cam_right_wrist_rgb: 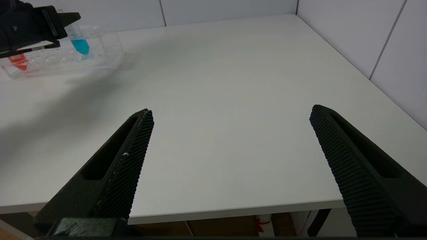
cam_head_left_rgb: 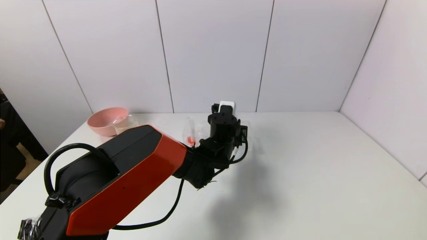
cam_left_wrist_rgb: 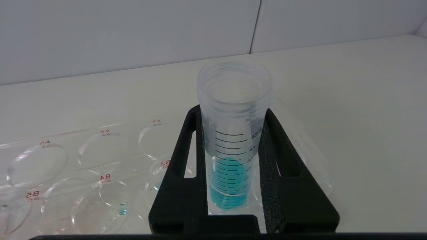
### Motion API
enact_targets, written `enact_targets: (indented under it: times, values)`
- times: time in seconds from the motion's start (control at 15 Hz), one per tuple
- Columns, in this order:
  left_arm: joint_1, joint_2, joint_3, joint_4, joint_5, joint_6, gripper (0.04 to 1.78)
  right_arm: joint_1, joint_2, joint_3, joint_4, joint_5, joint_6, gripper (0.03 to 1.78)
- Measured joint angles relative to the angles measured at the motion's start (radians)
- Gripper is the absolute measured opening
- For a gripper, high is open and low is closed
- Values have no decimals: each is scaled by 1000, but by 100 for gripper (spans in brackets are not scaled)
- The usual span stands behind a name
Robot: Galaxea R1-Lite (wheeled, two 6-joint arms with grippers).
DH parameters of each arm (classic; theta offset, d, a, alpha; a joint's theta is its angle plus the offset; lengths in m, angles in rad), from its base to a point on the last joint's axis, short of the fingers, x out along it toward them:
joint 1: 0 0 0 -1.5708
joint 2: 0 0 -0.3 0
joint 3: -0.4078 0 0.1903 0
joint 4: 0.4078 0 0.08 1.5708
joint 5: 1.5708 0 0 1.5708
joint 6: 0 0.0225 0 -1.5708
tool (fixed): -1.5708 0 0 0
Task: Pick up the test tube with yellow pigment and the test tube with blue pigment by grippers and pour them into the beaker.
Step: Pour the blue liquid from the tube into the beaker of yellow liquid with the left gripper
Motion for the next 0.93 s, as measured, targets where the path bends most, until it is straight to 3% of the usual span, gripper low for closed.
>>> enact_targets:
  times: [0.93]
  values:
    - [-59,-151,-21,188,0,5,45,0,0,0,0,0,0,171]
